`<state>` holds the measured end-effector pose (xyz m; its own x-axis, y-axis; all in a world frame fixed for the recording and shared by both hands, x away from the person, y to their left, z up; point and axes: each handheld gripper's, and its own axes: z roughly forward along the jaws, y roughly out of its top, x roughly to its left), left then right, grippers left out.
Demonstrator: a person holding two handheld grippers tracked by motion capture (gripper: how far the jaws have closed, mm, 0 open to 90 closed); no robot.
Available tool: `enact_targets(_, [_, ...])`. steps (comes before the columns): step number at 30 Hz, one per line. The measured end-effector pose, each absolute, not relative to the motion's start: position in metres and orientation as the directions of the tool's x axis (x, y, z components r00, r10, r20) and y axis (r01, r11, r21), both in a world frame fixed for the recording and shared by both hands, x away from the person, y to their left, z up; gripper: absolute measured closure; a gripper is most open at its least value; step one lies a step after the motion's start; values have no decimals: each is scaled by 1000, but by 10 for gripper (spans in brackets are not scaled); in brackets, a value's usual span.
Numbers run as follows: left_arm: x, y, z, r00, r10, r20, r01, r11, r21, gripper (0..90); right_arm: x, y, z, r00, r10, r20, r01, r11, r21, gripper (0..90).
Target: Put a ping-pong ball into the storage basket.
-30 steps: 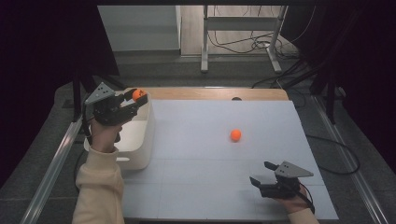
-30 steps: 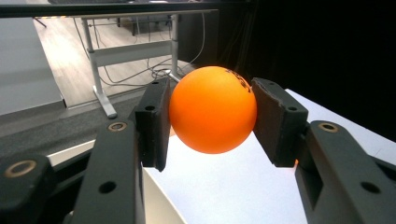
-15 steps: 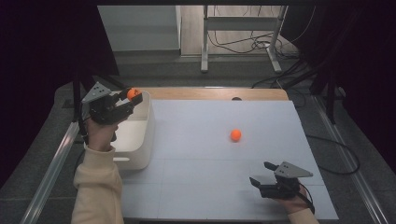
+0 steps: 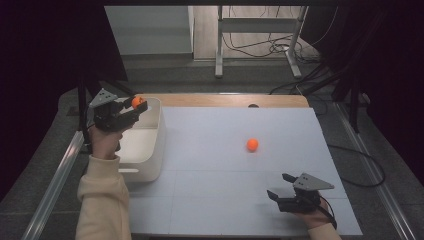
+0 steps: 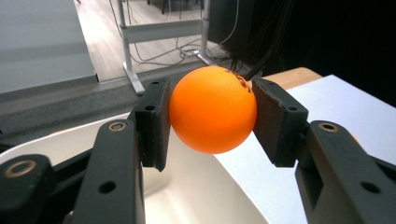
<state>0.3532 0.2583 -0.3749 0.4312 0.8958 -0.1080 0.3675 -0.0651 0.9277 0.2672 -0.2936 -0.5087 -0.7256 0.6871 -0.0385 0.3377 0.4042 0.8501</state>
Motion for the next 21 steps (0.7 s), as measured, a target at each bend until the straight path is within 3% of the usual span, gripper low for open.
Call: enact_targets(21, [377, 257, -400, 380, 924, -36, 505, -175, 845, 501, 268, -293, -509, -727, 686, -39, 341, 410, 846, 178])
